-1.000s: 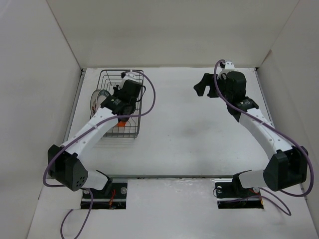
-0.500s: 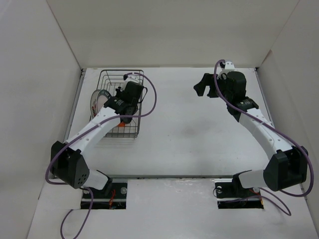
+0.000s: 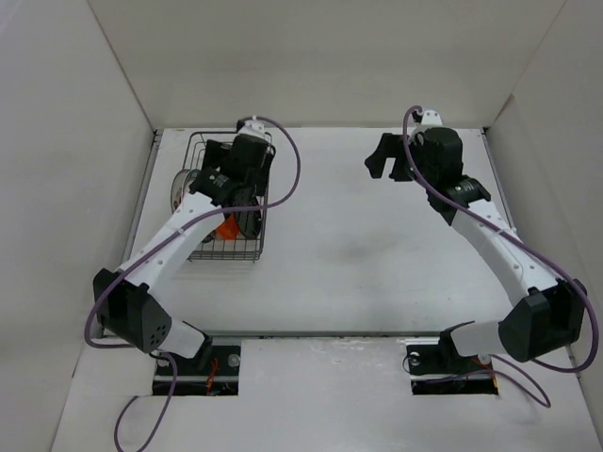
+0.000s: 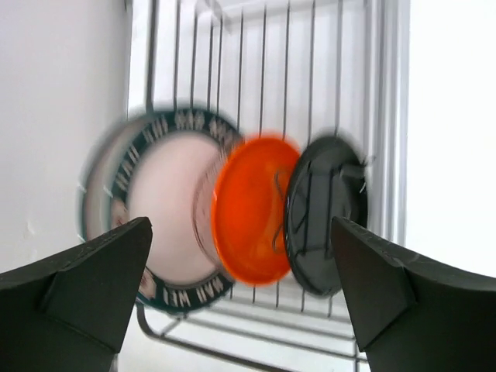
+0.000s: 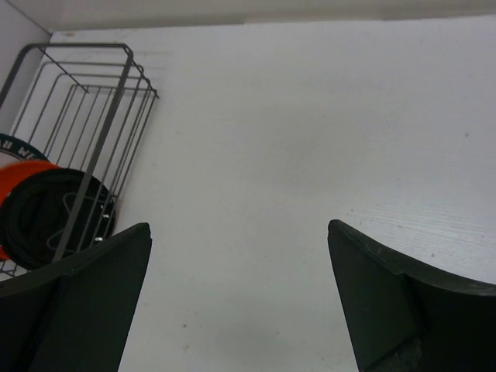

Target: Load the plates into the dish rack

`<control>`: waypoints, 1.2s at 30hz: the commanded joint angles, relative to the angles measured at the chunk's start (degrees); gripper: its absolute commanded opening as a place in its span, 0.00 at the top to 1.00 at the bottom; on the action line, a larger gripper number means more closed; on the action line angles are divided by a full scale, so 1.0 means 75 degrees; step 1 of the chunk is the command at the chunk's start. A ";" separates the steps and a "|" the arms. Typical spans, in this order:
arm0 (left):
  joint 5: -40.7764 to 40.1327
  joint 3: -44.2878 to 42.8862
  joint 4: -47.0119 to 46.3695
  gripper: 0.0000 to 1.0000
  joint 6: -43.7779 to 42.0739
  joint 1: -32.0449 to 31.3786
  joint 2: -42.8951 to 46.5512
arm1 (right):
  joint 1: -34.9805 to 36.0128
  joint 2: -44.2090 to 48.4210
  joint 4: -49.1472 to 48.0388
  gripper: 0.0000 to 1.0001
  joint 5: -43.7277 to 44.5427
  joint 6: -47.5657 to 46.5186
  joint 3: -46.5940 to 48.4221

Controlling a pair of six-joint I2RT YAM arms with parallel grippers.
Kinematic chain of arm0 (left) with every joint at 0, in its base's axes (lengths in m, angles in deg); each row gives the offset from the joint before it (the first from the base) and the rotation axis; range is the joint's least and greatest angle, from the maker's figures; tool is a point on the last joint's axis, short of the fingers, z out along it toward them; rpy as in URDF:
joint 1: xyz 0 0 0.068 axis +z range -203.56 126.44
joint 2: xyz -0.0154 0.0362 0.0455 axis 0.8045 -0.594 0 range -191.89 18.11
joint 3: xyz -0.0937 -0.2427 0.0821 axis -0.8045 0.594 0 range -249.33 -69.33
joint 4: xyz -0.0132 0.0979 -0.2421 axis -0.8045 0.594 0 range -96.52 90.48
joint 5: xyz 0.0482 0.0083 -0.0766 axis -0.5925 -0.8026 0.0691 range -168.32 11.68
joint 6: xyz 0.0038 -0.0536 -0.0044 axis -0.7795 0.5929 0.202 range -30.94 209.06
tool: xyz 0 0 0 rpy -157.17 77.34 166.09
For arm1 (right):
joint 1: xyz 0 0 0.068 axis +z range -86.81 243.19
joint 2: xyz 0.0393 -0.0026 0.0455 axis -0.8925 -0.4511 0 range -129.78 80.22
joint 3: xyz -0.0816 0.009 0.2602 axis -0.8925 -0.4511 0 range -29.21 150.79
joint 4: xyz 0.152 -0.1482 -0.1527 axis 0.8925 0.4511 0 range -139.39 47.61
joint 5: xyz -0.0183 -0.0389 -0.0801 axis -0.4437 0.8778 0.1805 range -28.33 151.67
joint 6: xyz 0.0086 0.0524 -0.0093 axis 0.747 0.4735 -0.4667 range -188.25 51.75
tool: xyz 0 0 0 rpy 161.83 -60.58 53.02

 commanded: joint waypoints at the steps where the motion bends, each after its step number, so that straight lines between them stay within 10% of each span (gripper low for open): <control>1: 0.0507 -0.1574 -0.0305 0.00 -0.0403 0.0479 0.0573 | 0.0368 0.0344 0.0924 0.00 0.1329 -0.0206 0.1290; 10: 0.1797 -0.3766 0.0327 0.00 -0.0403 0.2215 0.0960 | 0.0462 0.1831 0.3140 0.00 0.2376 -0.0441 0.2839; 36: 0.4563 -0.1987 0.1125 0.00 0.0265 0.4008 0.3620 | 0.0673 0.3662 0.4337 0.00 0.2728 -0.0664 0.3191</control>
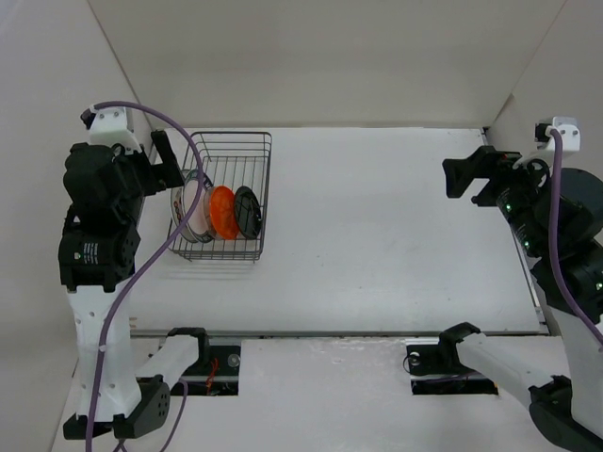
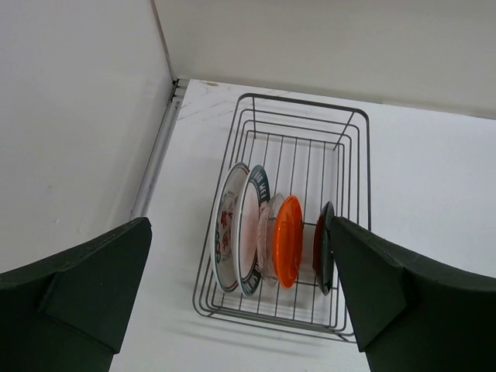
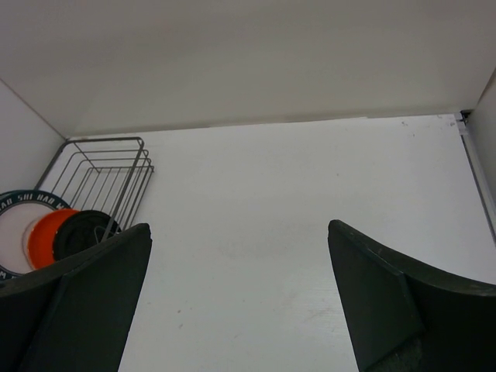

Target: Load the plates into the dish rack

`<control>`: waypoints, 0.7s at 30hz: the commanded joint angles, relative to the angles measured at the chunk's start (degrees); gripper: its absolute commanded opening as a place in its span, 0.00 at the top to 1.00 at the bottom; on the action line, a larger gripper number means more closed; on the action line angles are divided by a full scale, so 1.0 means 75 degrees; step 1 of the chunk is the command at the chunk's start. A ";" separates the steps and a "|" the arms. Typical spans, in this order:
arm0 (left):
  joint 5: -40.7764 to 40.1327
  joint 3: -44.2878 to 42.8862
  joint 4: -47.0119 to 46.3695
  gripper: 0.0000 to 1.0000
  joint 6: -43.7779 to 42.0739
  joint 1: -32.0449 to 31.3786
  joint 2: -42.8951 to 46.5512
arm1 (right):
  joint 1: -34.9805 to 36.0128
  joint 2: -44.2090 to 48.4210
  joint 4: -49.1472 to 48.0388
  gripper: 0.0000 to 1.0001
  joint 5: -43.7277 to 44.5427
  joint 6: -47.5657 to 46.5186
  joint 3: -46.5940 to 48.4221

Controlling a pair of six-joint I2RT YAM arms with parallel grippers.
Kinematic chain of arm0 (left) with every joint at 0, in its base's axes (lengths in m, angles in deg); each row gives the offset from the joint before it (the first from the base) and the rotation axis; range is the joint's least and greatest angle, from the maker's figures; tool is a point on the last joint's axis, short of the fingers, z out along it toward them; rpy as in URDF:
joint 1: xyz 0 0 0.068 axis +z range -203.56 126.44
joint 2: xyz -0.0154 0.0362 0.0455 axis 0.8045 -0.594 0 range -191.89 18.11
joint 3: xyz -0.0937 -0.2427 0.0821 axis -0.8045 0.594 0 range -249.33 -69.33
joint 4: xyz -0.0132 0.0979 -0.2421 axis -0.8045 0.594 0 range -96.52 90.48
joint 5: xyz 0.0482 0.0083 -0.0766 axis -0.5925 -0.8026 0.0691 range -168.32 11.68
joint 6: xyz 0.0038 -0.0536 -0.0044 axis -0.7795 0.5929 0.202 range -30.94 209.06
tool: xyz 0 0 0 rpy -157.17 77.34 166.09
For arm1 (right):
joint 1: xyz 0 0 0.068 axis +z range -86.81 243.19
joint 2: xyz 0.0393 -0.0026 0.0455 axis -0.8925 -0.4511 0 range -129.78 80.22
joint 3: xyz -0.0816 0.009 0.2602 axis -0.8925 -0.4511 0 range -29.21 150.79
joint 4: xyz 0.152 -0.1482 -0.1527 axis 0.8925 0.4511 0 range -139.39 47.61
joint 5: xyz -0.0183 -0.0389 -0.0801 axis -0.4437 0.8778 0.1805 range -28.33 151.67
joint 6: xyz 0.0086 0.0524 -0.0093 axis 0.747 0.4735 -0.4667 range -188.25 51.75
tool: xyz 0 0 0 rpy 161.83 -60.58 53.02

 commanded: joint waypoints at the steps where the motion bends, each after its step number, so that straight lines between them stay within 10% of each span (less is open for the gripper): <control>1: 0.0554 -0.0026 -0.0175 0.00 0.0131 0.0182 0.0129 | 0.0093 0.0060 -0.0037 0.00 0.0158 -0.0147 0.0294; 21: 0.0355 0.0056 -0.0104 0.00 0.0131 0.0721 0.0363 | 0.0234 0.0341 -0.0037 0.00 0.0463 -0.0148 0.0201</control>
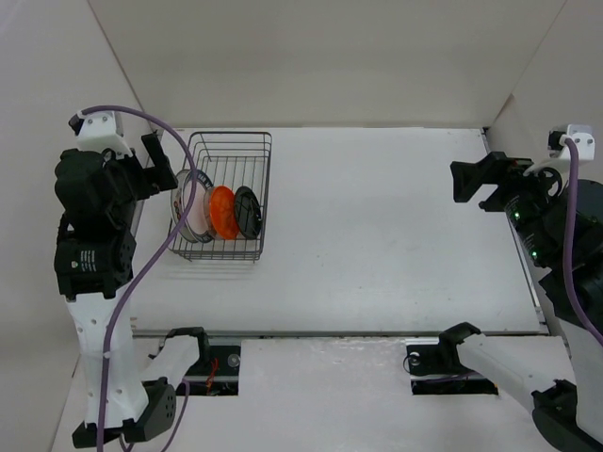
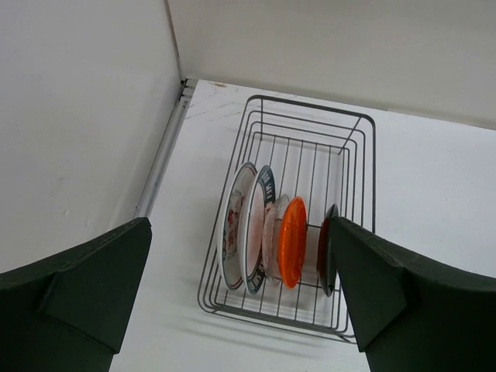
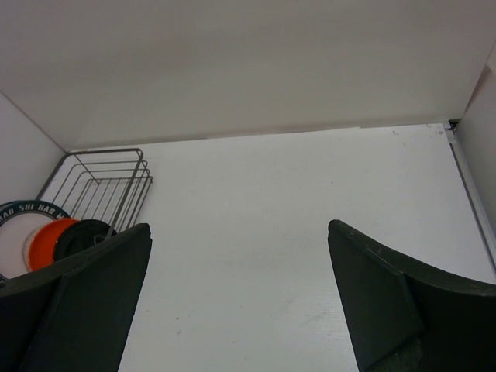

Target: Load the plates into the dish rack

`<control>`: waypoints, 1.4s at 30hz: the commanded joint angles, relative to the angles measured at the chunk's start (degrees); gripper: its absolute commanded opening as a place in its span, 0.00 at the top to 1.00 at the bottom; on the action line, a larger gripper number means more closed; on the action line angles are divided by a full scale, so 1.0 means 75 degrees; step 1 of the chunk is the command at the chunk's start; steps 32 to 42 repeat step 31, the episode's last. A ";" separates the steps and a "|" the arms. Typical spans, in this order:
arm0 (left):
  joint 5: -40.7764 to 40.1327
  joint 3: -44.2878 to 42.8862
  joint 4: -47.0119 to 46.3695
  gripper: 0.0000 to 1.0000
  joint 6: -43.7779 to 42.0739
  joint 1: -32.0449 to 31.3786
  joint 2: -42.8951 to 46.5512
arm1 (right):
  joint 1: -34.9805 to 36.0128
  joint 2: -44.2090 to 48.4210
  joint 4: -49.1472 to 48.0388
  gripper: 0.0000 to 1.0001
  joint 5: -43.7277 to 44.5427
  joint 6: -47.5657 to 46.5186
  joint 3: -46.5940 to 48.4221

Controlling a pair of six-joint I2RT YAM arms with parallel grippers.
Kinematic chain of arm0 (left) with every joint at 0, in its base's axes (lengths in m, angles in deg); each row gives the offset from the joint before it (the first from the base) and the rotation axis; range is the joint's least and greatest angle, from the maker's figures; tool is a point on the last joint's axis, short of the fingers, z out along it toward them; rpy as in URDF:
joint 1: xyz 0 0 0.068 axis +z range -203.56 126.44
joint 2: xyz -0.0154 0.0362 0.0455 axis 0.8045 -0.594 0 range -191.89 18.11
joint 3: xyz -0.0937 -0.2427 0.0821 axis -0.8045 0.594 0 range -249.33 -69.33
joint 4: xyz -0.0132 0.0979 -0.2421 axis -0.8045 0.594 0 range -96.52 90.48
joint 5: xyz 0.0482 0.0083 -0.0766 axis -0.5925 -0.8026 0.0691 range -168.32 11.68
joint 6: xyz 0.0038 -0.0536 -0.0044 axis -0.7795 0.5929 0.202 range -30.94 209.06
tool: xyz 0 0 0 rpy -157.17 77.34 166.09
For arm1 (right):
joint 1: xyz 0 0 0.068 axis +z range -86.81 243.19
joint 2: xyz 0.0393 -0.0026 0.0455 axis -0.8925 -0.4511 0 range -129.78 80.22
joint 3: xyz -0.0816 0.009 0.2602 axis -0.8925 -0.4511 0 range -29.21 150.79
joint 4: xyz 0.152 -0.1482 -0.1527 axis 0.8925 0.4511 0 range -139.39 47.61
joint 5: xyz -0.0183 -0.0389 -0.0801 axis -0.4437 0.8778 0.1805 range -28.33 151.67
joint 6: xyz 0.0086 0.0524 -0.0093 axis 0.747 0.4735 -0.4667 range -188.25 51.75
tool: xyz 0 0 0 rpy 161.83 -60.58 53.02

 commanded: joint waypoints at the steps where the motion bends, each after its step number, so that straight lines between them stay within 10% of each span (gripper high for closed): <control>1: -0.0303 0.0097 -0.0174 0.00 0.0055 0.0107 0.0337 | 0.0152 0.0035 -0.0040 0.00 0.0130 -0.0090 0.0198; 42: -0.0679 0.0168 -0.0174 0.00 0.0055 0.0388 0.0408 | 0.0363 0.0035 0.0030 0.00 0.0494 -0.0160 0.0338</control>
